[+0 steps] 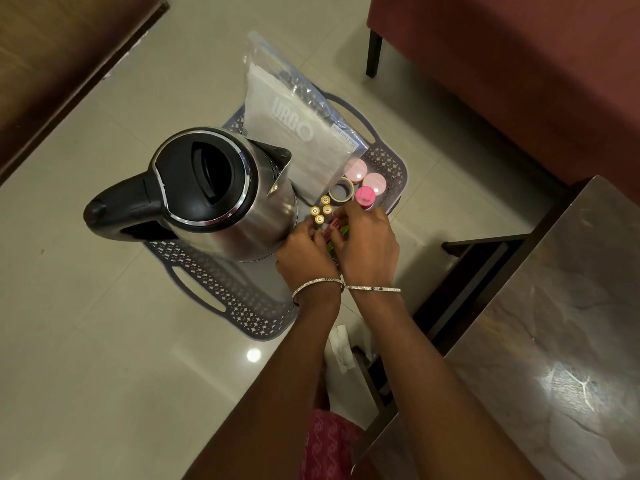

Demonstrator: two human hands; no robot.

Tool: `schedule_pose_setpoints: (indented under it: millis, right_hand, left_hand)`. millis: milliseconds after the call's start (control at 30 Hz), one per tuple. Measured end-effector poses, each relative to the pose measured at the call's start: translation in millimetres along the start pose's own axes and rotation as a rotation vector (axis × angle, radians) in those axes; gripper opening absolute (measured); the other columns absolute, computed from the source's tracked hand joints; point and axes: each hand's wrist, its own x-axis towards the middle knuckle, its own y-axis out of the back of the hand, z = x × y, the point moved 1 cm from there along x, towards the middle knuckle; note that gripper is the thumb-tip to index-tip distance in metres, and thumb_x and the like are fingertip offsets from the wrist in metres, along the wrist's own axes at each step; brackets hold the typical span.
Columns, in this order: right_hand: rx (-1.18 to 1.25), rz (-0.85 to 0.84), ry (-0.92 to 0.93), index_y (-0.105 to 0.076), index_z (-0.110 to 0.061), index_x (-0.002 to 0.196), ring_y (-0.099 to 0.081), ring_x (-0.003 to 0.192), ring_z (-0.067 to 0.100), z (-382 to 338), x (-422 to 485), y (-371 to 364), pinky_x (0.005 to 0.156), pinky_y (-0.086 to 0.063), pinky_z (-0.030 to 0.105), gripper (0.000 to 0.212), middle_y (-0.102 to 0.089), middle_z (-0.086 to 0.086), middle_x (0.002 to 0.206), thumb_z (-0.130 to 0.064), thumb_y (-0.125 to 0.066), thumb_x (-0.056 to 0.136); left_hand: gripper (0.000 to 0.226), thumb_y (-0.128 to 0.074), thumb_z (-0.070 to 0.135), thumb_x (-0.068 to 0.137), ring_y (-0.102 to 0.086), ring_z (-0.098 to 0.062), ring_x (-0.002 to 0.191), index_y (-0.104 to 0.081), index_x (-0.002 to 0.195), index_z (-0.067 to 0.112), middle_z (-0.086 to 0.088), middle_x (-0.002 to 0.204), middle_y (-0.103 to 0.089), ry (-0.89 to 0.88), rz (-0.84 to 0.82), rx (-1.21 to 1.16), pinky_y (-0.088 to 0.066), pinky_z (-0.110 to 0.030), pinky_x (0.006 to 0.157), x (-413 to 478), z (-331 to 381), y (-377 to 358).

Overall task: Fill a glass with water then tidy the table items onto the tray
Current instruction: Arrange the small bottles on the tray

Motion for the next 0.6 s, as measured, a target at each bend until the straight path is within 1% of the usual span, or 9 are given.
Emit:
schedule_pose_setpoints:
  millis: [100,200,400,500,600]
  right_hand:
    - [-0.03,-0.031,-0.014,-0.066,-0.019,0.1,-0.06,0.099,0.026,-0.8,2.5,-0.3,0.064,-0.043,0.031,0.015,-0.062,0.006,0.099,-0.023,-0.064,0.086]
    - [-0.052,-0.042,-0.014,-0.067,-0.018,0.102,-0.06,0.101,0.026,-2.1,4.9,-0.5,0.066,-0.043,0.031,0.016,-0.063,0.007,0.101,-0.022,-0.063,0.087]
    - [-0.074,-0.048,-0.013,-0.067,-0.018,0.107,-0.058,0.105,0.025,-2.5,8.0,-0.6,0.072,-0.049,0.034,0.018,-0.064,0.007,0.105,-0.02,-0.06,0.09]
    - [-0.078,-0.058,-0.001,-0.067,-0.019,0.107,-0.058,0.105,0.024,-1.4,9.6,-1.9,0.071,-0.047,0.033,0.019,-0.065,0.006,0.105,-0.018,-0.059,0.089]
    - [-0.067,-0.086,0.019,-0.067,-0.019,0.107,-0.059,0.102,0.024,-1.1,12.1,-3.6,0.068,-0.041,0.03,0.02,-0.066,0.006,0.103,-0.017,-0.058,0.089]
  left_hand:
    - [0.024,-0.06,0.024,0.09,-0.066,-0.032,0.093,-0.07,0.111,0.029,-0.006,0.095,-0.074,0.005,-0.008,-0.002,-0.049,-0.038,0.075,0.8,-0.7,-0.8]
    - [0.023,-0.06,0.024,0.09,-0.066,-0.031,0.093,-0.071,0.109,0.029,-0.005,0.095,-0.074,0.023,-0.018,0.006,-0.049,-0.037,0.074,1.8,-0.7,-1.5]
    - [0.026,-0.06,0.023,0.09,-0.065,-0.031,0.096,-0.069,0.113,0.03,-0.005,0.099,-0.074,0.031,-0.018,0.015,-0.049,-0.038,0.077,2.6,0.9,-1.3]
    - [0.027,-0.06,0.023,0.09,-0.064,-0.031,0.098,-0.069,0.114,0.031,-0.004,0.101,-0.073,0.045,-0.026,0.014,-0.049,-0.038,0.079,3.2,1.8,-1.9]
    - [0.025,-0.061,0.024,0.09,-0.065,-0.03,0.097,-0.069,0.112,0.03,-0.002,0.101,-0.074,0.045,-0.045,0.018,-0.052,-0.039,0.08,4.4,2.6,-2.4]
